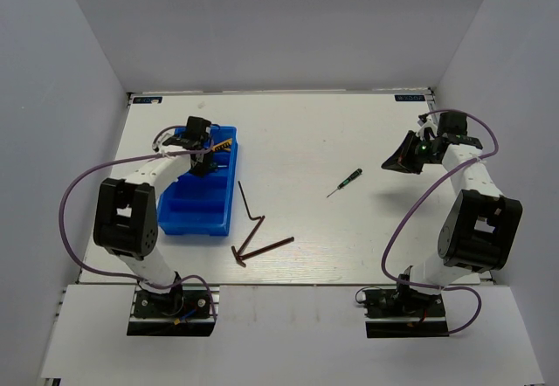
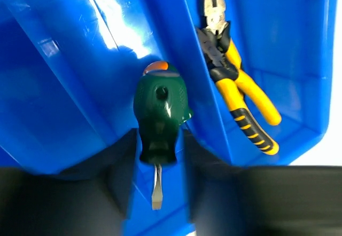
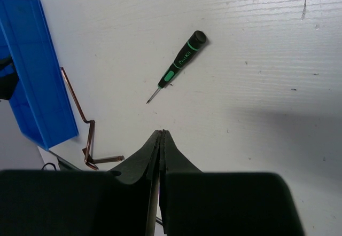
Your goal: Sort the tools into containers
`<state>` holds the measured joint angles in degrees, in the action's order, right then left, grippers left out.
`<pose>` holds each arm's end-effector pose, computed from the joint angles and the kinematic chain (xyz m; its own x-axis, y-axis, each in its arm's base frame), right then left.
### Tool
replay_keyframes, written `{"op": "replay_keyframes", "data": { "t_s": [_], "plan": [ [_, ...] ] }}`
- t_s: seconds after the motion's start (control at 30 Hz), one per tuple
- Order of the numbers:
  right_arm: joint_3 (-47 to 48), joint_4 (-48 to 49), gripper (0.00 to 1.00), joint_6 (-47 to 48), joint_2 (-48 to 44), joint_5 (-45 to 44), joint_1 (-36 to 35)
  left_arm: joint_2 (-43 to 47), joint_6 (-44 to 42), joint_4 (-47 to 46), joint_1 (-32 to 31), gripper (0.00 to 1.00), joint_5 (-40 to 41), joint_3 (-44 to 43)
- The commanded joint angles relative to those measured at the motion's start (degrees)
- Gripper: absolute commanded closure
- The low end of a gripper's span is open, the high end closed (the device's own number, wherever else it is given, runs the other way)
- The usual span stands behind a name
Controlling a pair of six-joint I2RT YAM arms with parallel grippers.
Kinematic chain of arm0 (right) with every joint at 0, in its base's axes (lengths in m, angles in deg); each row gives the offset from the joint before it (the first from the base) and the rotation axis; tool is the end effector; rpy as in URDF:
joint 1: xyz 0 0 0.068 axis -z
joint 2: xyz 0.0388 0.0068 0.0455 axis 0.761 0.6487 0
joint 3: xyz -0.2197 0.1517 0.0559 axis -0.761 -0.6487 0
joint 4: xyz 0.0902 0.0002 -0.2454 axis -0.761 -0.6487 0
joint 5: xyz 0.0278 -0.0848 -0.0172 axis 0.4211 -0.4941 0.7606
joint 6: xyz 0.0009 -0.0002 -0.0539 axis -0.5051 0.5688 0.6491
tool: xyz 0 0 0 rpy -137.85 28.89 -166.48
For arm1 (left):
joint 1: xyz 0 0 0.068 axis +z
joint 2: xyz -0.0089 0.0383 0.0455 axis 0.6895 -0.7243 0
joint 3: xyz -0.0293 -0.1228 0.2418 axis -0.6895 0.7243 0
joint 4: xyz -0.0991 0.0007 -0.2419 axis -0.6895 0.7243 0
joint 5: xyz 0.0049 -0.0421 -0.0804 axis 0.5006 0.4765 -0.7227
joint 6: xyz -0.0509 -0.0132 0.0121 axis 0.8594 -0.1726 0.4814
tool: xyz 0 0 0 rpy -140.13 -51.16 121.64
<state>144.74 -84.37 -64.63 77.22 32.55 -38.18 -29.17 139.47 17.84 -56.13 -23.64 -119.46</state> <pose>0.3200 -0.0443 0.2503 -0.8323 0.3634 -0.4187 0.0663 0.8150 0.5756 0.3297 -0.0595 0.2101 -0.2239 -0.8769 -0.4253 -0.8479 0.3904 -0.3586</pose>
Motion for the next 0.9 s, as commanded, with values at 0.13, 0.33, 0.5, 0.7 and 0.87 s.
{"op": "replay_keyframes", "data": {
  "t_s": [0.13,0.33,0.5,0.7,0.87],
  "plan": [
    [-0.4,0.6,0.91,-0.1,-1.3,1.8,0.8,3.3,-1.8,-2.0,0.2,0.27,-0.8,-1.8],
    [-0.6,1.0,0.73,2.3,-1.3,5.6,0.8,8.1,-9.1,-3.3,-0.6,0.28,-0.5,-0.5],
    [-0.4,-0.1,1.0,11.9,-2.7,10.1,-0.1,10.6,-34.1,-13.9,-1.9,1.0,-16.1,-1.3],
    [0.6,-0.9,0.24,17.6,-3.1,2.8,-3.4,-5.1,-61.9,10.6,-9.8,0.79,-28.7,-18.3],
    [0.5,-0.8,0.53,16.7,-2.2,0.8,-5.3,-3.2,-60.4,18.1,-15.8,0.47,-19.1,-20.2]
  ]
}}
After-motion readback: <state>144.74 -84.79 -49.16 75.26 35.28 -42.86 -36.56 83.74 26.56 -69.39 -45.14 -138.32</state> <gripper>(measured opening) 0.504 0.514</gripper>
